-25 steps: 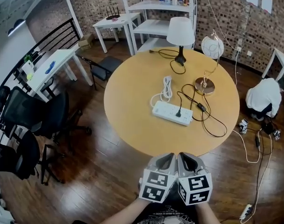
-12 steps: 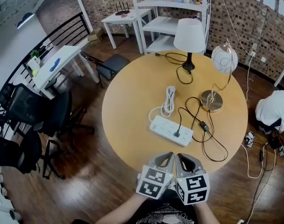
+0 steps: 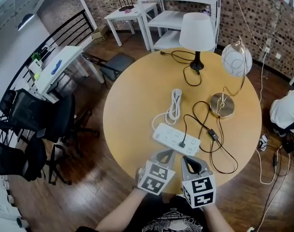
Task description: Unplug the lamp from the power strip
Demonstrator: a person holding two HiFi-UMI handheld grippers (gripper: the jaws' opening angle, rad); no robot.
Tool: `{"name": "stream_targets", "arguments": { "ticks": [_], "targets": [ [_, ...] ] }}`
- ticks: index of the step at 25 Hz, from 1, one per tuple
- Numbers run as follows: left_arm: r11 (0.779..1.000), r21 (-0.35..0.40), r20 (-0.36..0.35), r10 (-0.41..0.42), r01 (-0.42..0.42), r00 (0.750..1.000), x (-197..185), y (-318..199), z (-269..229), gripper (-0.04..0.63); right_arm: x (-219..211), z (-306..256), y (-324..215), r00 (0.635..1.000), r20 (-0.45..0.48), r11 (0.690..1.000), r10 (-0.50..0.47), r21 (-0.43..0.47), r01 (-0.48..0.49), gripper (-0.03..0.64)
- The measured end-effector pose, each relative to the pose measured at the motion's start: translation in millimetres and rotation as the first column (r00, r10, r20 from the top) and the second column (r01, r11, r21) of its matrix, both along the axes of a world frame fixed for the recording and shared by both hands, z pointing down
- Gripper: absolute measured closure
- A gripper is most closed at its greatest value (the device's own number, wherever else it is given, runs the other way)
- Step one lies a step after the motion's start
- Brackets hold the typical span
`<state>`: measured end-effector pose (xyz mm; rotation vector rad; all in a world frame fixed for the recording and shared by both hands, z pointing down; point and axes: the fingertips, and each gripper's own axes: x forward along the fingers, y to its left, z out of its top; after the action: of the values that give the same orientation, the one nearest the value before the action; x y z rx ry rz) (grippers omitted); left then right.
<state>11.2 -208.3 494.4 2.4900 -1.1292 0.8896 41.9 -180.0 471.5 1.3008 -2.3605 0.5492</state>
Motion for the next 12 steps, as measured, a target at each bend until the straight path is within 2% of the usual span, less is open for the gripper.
{"name": "stream_targets", "arguments": {
  "ticks": [5, 7, 12],
  "targets": [
    [0.992, 0.011, 0.144, 0.119, -0.122, 0.982, -5.1, -36.9, 30.7, 0.594, 5.0, 15.4, -27.1, 0.999, -0.047, 1.000, 0.005, -0.024, -0.006, 0.599],
    [0.985, -0.008, 0.166, 0.173, -0.174, 0.971, -6.7, -44.3, 42.0, 0.594, 3.8, 22.4, -34.9, 0.998, -0.069, 0.999, 0.003, -0.043, -0.006, 0.555],
    [0.960, -0.038, 0.205, 0.279, -0.277, 0.938, -8.0, -60.4, 60.7, 0.594, 6.8, 36.2, -50.2, 0.990, -0.138, 0.996, 0.017, -0.080, -0.028, 0.549]
  ]
}}
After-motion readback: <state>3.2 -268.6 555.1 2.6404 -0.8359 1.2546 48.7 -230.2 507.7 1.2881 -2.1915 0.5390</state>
